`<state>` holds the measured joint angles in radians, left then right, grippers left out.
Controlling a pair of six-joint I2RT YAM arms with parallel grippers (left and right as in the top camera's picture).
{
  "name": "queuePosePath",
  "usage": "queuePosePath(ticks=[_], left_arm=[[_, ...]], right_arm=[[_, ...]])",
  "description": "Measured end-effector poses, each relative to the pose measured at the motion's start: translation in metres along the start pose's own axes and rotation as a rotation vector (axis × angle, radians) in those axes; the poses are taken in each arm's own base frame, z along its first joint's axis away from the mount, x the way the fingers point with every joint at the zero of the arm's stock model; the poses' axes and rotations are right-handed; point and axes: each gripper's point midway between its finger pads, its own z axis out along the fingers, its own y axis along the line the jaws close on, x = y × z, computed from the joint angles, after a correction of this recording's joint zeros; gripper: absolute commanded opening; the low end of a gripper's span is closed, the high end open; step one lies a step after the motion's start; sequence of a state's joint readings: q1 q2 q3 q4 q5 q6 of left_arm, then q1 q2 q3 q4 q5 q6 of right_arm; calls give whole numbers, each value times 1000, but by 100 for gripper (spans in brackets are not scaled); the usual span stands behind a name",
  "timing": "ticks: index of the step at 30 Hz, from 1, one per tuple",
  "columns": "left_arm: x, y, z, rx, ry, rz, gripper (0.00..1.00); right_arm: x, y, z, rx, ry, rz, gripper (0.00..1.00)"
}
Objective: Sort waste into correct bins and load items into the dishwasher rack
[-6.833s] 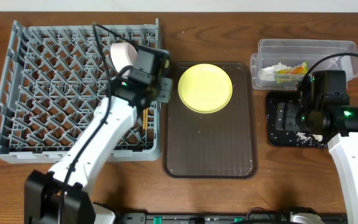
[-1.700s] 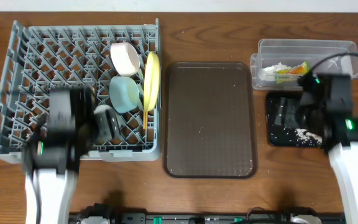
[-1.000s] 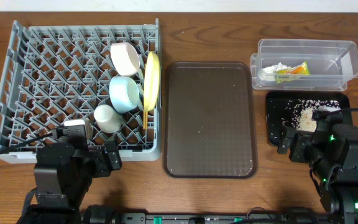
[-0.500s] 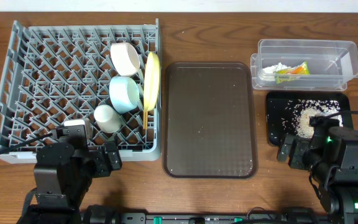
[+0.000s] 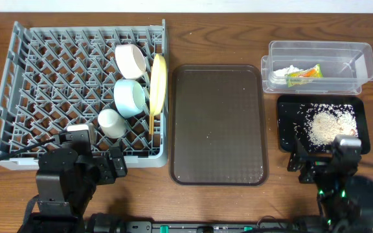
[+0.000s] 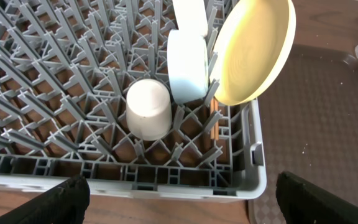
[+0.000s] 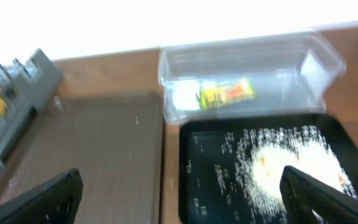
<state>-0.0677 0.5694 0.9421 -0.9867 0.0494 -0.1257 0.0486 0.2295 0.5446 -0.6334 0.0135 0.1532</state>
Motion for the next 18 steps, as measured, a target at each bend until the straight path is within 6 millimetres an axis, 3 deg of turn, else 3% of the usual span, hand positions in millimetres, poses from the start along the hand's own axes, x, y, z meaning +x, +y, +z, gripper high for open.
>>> queuePosePath(ticks=[5, 12, 16, 18], left_arm=[[0, 0, 0, -1, 1, 0, 97], [0, 0, 0, -1, 1, 0, 97], [0, 0, 0, -1, 1, 0, 97], [0, 0, 0, -1, 1, 0, 97]], right_arm=[[-1, 1, 3, -27, -172, 2, 99], [3, 0, 27, -52, -339, 0, 99], [12, 2, 38, -64, -386, -32, 99], [26, 0, 45, -56, -354, -45, 99]])
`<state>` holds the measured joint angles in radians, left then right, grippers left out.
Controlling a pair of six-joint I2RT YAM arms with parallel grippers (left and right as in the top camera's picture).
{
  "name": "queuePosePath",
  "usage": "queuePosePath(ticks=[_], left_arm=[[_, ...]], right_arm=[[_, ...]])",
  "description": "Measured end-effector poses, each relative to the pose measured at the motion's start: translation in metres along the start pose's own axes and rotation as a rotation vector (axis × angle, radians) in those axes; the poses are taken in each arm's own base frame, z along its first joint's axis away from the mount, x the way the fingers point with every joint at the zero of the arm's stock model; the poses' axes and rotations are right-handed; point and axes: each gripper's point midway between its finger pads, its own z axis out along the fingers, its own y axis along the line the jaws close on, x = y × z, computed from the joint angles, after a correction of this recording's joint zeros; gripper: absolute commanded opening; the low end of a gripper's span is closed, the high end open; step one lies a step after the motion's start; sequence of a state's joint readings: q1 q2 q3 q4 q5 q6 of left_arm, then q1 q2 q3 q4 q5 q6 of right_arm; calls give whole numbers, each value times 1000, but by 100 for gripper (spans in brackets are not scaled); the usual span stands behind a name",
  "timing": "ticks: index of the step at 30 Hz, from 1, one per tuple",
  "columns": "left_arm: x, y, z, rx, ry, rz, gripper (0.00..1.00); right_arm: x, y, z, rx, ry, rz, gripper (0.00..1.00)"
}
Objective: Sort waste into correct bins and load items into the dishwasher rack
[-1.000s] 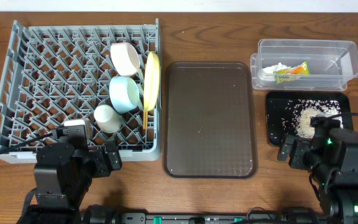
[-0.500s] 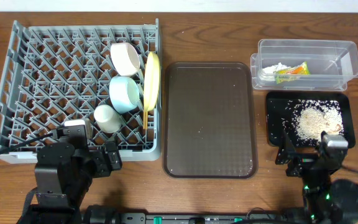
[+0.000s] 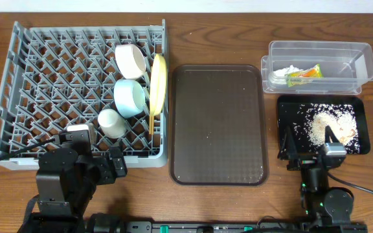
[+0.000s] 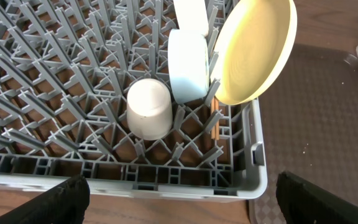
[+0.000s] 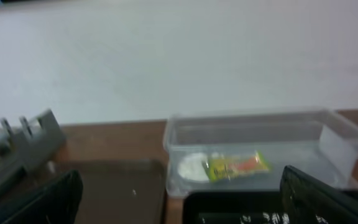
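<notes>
The grey dishwasher rack [image 3: 18, 97] holds a white bowl [image 3: 131, 59], a light blue bowl [image 3: 129, 97], a white cup [image 3: 111, 122] and an upright yellow plate [image 3: 158, 84]. A clear bin [image 3: 358, 65] holds a yellow-orange wrapper [image 3: 303, 74] and a white wad [image 3: 283, 69]. Pale food scraps [image 3: 329, 126] lie in a black tray [image 3: 287, 110]. My left gripper [image 4: 179, 205] is open at the rack's near edge, just in front of the cup [image 4: 148, 115]. My right gripper [image 5: 179, 199] is open and empty at the black tray's near edge, facing the wrapper [image 5: 238, 167].
A brown serving tray [image 3: 219, 123] lies between the rack and the bins, bare but for a few crumbs. A thin wooden stick [image 4: 215, 121] stands in the rack under the plate. The wall rises right behind the clear bin [image 5: 328, 137].
My right arm has drawn back toward the table's front edge and tilted up. Its camera now looks level at the clear bin and wall instead of down on the scraps. The left arm is unchanged.
</notes>
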<state>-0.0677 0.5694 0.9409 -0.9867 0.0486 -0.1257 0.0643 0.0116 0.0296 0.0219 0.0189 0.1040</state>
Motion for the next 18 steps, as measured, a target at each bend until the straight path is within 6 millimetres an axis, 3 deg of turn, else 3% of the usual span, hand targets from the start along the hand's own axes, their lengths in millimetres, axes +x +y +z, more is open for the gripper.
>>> queuePosePath(ticks=[4, 18], left_arm=[[0, 0, 0, 0, 0, 0, 97], [0, 0, 0, 0, 0, 0, 97]], right_arm=[[34, -4, 0, 11, 116, -20, 99], [34, -3, 0, 8, 115, -44, 99]])
